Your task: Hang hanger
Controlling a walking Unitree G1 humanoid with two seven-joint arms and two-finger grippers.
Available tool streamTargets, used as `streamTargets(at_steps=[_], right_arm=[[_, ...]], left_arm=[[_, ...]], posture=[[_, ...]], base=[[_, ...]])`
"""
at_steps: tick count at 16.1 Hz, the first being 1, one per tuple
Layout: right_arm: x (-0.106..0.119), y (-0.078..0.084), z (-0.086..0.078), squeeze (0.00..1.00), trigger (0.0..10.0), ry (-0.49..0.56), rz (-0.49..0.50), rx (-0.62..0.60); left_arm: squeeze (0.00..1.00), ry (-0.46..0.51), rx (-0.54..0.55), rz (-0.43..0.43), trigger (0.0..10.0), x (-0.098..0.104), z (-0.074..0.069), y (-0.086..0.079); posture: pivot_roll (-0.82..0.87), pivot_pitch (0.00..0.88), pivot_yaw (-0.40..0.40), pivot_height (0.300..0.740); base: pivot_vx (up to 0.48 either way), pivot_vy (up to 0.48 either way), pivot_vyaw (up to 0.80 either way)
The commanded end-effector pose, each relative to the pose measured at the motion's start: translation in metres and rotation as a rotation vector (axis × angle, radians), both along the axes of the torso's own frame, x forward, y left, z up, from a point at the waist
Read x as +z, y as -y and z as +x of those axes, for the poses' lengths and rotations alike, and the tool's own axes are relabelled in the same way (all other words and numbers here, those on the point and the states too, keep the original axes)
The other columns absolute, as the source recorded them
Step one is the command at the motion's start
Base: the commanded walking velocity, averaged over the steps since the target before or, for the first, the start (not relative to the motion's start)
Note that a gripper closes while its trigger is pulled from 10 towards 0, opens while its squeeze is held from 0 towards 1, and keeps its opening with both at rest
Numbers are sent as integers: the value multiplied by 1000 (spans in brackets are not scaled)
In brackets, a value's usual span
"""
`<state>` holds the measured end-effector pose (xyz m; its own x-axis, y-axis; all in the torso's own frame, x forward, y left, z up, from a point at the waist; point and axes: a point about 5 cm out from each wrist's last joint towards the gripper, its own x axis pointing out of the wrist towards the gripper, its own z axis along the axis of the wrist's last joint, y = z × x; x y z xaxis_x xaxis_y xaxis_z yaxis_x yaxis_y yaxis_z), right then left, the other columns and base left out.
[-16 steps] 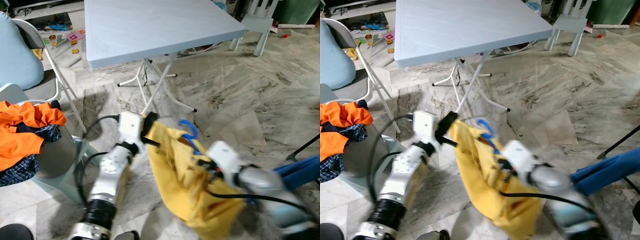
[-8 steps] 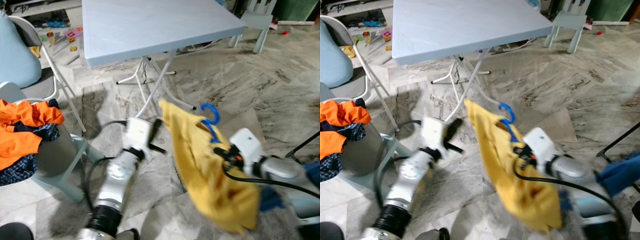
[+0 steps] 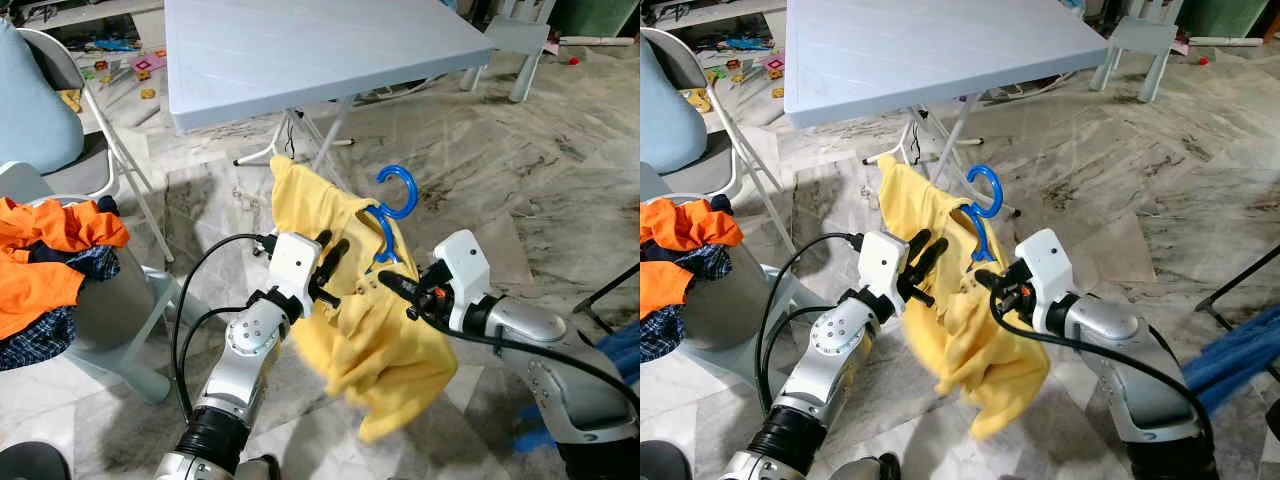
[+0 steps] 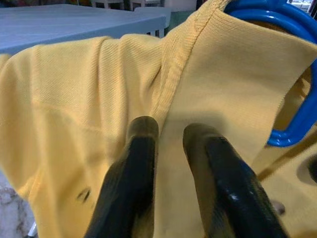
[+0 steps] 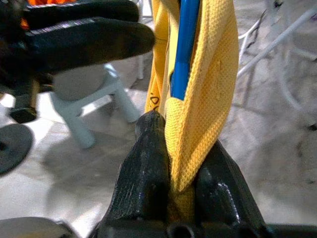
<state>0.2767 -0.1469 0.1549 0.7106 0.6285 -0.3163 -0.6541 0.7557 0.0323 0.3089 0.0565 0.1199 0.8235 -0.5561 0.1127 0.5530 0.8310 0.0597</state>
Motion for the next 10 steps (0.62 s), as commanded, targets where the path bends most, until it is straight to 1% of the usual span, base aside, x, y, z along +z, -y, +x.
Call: streamTargets(at_steps=[1, 3, 4, 6, 7, 10], right_arm=[[21, -8, -2, 0, 10000, 48, 54, 58], [28, -14, -5, 0, 10000, 37, 89, 97], [29, -15, -8, 0, 10000, 30, 82, 126], [31, -16, -10, 0, 10000, 21, 82, 143], [32, -15, -12, 0, 10000, 15, 78, 163], [32, -13, -16, 0, 10000, -11, 75, 178]], left_arm=[[1000, 16, -8, 15, 10000, 1, 0, 1], [1000, 32, -6, 27, 10000, 2, 0, 1], [1000, 38, -5, 43, 10000, 1, 0, 0], [1000, 39, 18, 62, 10000, -1, 1, -4], [1000, 50, 49, 85, 10000, -1, 4, -9], [1000, 41, 86, 66, 10000, 0, 9, -17]], posture=[[-101, 161, 18, 740], [-99, 158, 15, 740], [-98, 157, 13, 740], [-98, 158, 13, 740], [-98, 158, 13, 740], [-101, 158, 12, 740]], base=[[0, 0, 0], [0, 0, 0], [0, 0, 0], [0, 0, 0], [0, 0, 0], [0, 0, 0]])
